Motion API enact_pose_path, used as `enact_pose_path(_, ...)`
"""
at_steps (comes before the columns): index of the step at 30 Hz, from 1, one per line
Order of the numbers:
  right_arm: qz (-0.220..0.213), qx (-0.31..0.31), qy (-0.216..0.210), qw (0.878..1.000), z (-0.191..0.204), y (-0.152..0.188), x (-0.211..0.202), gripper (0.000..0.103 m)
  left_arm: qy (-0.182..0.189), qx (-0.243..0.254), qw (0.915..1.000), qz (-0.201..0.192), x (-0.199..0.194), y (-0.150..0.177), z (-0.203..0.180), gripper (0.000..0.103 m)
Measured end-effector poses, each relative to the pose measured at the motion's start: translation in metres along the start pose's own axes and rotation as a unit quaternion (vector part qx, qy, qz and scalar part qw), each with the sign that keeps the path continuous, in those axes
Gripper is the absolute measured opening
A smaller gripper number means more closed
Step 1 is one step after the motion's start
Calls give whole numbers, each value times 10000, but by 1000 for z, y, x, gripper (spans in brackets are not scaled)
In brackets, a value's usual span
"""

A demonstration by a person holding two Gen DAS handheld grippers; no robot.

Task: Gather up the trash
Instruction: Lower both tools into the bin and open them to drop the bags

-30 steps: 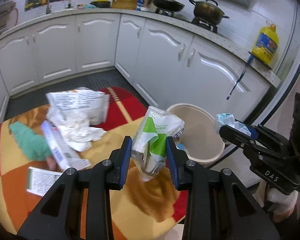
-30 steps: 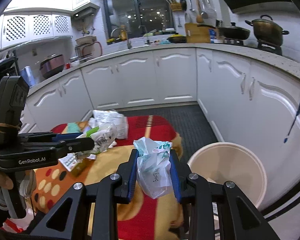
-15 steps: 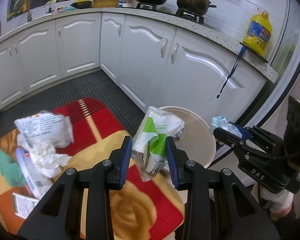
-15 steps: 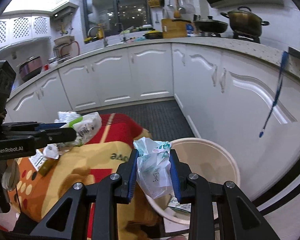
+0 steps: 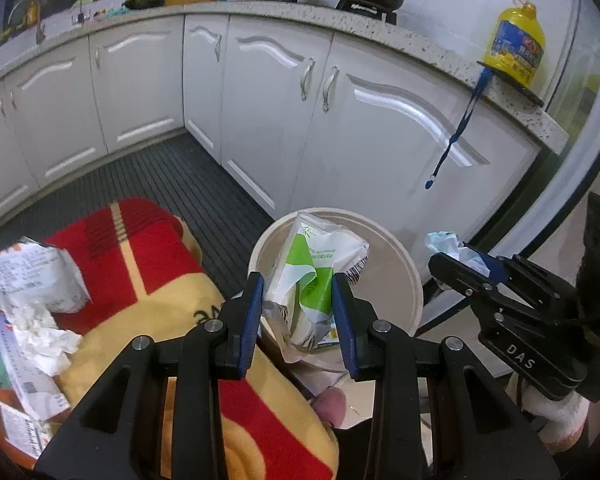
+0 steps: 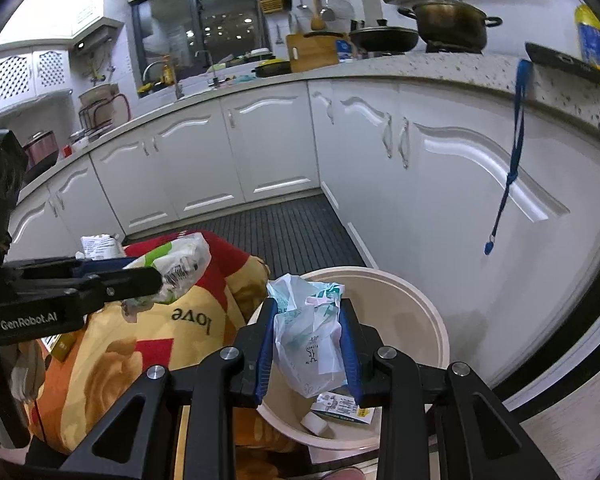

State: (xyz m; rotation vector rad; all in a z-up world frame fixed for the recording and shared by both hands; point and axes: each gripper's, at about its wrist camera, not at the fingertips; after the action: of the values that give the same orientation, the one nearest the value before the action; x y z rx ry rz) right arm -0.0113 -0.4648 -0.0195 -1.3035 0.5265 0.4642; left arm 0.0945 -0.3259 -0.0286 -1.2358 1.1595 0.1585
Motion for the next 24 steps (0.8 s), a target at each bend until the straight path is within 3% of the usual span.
enact_pose_path(24,389,341,291,9982,-33,8,48,29,-103,58,9991,406,64,-7,-18,34)
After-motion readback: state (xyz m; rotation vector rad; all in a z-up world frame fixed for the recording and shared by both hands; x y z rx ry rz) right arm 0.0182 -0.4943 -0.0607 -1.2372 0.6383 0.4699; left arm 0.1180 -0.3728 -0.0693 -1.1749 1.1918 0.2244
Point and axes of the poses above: each gripper's, at about its wrist camera, not at the fingertips, and x roughly the way its jaws point, z to its left, y to its underside, and after that the axes turned 6 degrees about -y, right-handed
